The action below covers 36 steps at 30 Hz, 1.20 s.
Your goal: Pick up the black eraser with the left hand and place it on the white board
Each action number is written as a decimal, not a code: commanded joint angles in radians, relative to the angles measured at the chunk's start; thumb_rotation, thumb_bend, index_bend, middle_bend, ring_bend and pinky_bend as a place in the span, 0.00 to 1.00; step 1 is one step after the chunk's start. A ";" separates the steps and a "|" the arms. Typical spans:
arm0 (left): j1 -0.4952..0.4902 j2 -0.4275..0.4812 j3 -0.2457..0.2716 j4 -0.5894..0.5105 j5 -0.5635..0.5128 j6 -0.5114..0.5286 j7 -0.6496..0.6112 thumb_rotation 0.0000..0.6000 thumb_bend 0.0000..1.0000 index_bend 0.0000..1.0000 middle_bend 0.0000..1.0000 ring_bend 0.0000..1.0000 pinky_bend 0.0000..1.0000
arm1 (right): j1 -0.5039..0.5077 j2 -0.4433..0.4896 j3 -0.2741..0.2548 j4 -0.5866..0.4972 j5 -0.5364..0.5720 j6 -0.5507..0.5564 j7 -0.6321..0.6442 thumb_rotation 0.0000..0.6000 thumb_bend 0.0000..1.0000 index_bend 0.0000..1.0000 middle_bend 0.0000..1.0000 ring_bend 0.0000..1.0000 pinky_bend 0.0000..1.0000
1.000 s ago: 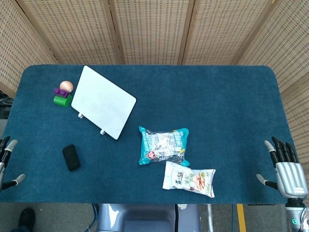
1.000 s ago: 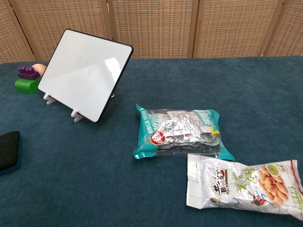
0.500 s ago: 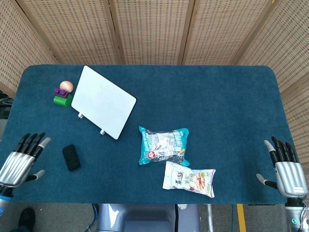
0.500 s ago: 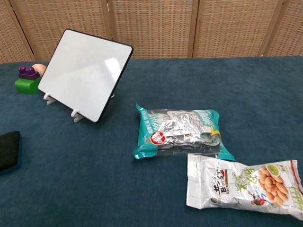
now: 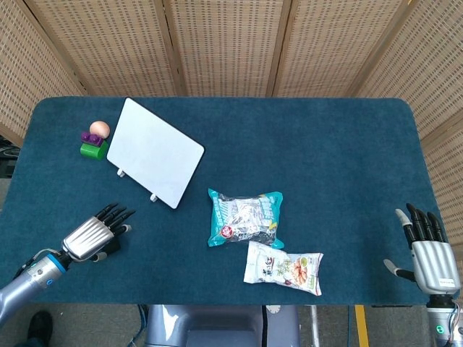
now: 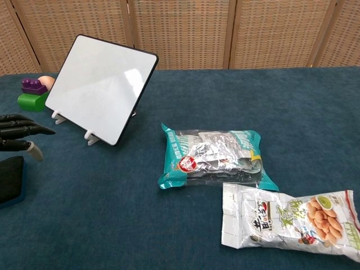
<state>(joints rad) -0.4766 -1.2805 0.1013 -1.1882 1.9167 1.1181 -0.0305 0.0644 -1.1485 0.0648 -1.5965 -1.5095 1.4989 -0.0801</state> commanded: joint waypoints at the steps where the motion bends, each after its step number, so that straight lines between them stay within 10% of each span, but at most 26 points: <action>1: -0.008 -0.016 0.010 0.021 -0.025 -0.032 0.003 1.00 0.06 0.27 0.00 0.00 0.00 | 0.000 0.000 0.000 0.001 0.000 0.000 0.003 1.00 0.10 0.06 0.00 0.00 0.00; 21: -0.046 -0.072 0.044 0.131 -0.102 -0.079 -0.045 1.00 0.10 0.28 0.00 0.00 0.00 | 0.000 -0.002 0.001 -0.003 0.004 0.001 -0.011 1.00 0.10 0.06 0.00 0.00 0.00; 29: -0.045 -0.083 0.050 0.138 -0.128 -0.087 -0.012 1.00 0.18 0.56 0.00 0.00 0.00 | 0.000 -0.002 0.001 -0.003 0.004 0.001 -0.009 1.00 0.10 0.06 0.00 0.00 0.00; 36: -0.029 -0.105 0.026 0.179 -0.143 0.008 -0.035 1.00 0.19 0.60 0.00 0.00 0.00 | 0.000 -0.001 0.000 -0.002 0.003 0.001 -0.008 1.00 0.10 0.06 0.00 0.00 0.00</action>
<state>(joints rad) -0.5141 -1.3765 0.1432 -1.0268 1.7768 1.0740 -0.0518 0.0640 -1.1499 0.0652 -1.5987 -1.5063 1.5004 -0.0885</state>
